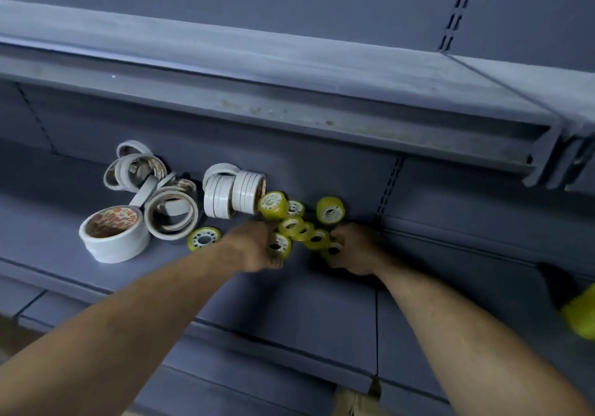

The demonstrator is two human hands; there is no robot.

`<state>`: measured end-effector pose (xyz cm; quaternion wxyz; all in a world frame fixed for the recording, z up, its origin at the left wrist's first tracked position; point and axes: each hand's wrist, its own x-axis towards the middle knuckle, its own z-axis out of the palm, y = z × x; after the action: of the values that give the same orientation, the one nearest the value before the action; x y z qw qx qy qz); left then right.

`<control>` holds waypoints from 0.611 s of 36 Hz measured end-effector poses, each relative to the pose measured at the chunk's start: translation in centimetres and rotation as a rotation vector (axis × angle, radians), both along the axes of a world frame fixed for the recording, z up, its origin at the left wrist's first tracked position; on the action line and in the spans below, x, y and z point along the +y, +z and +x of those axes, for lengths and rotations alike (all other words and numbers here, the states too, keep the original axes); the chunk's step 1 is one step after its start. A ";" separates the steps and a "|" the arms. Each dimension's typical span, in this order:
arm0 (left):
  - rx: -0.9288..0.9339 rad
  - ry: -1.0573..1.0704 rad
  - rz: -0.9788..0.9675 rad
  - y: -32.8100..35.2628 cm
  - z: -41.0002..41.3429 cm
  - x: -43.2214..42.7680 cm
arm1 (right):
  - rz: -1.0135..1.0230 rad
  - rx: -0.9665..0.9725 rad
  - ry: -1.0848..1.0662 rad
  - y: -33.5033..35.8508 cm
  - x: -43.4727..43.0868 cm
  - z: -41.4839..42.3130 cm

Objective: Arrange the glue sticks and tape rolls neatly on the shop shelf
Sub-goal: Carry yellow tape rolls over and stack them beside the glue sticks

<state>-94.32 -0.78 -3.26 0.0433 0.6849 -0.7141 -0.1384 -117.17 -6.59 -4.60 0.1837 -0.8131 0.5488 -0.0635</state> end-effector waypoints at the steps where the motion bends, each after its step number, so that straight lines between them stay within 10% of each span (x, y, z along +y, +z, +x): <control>1: -0.011 -0.014 -0.005 0.0 0.1 -0.2 | 0.005 0.000 -0.007 0.1 0.2 0.0; 22: -0.012 -0.149 -0.053 -0.3 1.8 -1.6 | 0.076 0.000 -0.109 2.5 1.9 0.1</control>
<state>-92.56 -2.43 -3.58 0.0466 0.6291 -0.7669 -0.1182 -117.06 -4.73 -2.10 0.2106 -0.7744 0.5943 -0.0526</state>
